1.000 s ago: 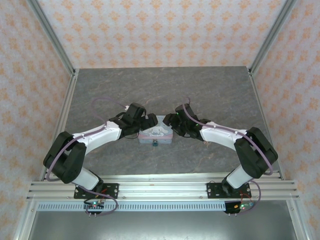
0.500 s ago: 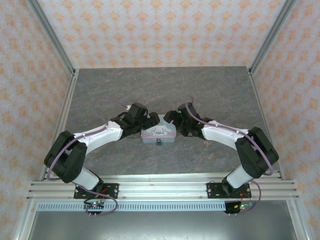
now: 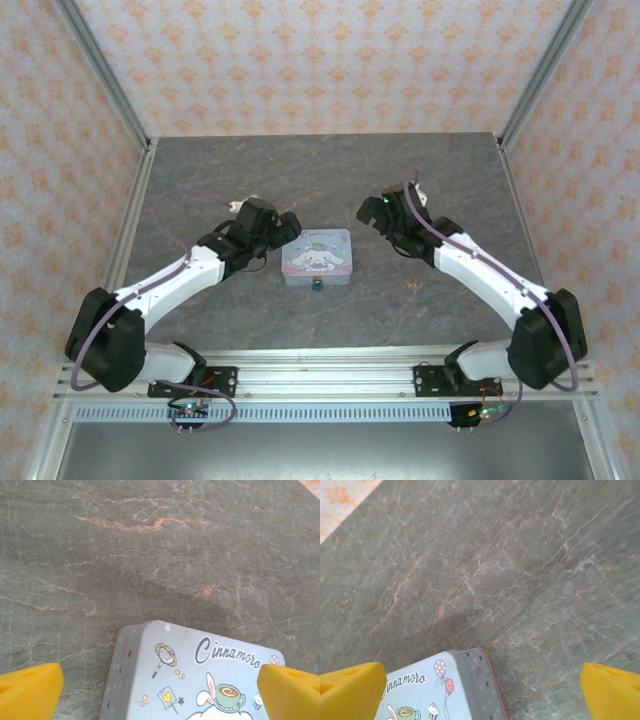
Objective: Unlock a padlock with a key
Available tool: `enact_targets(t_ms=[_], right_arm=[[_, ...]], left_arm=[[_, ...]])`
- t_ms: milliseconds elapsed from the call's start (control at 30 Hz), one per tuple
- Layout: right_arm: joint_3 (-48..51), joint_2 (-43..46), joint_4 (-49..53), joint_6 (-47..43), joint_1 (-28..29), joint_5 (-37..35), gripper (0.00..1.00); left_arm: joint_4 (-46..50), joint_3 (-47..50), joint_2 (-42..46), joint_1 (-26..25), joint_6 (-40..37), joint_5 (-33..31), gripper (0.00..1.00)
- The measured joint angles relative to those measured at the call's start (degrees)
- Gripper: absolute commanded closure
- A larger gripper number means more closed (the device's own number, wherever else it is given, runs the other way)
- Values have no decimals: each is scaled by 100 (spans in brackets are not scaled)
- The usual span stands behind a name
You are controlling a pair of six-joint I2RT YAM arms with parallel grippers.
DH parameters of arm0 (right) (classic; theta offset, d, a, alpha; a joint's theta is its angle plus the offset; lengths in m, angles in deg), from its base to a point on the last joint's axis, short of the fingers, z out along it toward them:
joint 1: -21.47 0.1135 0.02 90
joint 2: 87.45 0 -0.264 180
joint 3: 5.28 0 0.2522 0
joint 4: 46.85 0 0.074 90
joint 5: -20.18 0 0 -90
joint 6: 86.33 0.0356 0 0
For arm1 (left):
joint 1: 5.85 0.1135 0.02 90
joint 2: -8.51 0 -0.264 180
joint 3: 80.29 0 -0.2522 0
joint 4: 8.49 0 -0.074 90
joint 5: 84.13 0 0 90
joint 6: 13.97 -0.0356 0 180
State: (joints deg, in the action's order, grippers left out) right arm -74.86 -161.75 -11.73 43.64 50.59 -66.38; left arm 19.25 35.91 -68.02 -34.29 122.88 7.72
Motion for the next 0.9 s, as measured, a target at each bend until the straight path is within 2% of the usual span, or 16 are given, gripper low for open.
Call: enact_targets(t_ms=[100,167,300,500,600,733,900], right_arm=[[570,549,-339,-111,-208,334,13],[706,619,-332,-140,-275,483,16],[693,417,-70,-247,-293,577,18],[608,-28,822,-647,-293,387,33],[612,-179,1154,-769,-293,223,33],[822,-225,1180,-789,-376,114,34],[1174,-295,1008,-702,-514,343,42]], left_arm=[[57,0,153,0,-168,26,0],[111,0,258,0,-284,46,0],[245,0,470,0,-494,42,0],[417,-28,455,0,-647,162,0],[442,-74,304,0,-649,361,0],[442,-74,109,0,-645,570,0],[431,-74,63,0,-638,741,0]])
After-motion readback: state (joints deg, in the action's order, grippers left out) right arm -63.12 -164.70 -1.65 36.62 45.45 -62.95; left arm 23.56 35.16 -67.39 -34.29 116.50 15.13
